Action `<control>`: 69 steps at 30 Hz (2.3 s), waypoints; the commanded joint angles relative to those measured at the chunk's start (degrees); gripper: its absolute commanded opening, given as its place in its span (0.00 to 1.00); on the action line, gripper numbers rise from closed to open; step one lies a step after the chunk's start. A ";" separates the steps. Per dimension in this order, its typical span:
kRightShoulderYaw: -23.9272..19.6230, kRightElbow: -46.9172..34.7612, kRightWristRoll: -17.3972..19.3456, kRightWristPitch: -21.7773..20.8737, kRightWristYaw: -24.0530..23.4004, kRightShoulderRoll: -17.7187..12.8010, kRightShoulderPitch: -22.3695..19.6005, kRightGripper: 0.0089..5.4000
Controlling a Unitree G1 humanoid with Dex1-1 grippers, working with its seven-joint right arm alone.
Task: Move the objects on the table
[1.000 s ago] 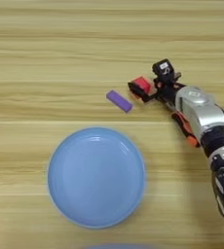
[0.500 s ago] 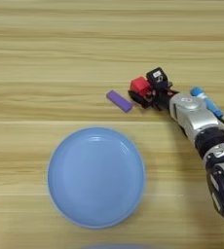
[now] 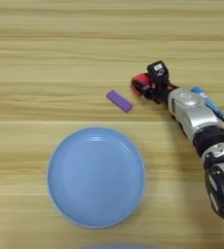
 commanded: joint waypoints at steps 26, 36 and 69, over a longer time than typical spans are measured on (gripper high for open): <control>9.07 -48.78 5.29 12.80 18.47 -3.88 13.61 0.41; 12.51 -44.67 2.59 12.38 17.81 -3.21 14.88 0.41; 13.05 -38.00 2.05 10.79 17.26 -1.25 14.64 0.53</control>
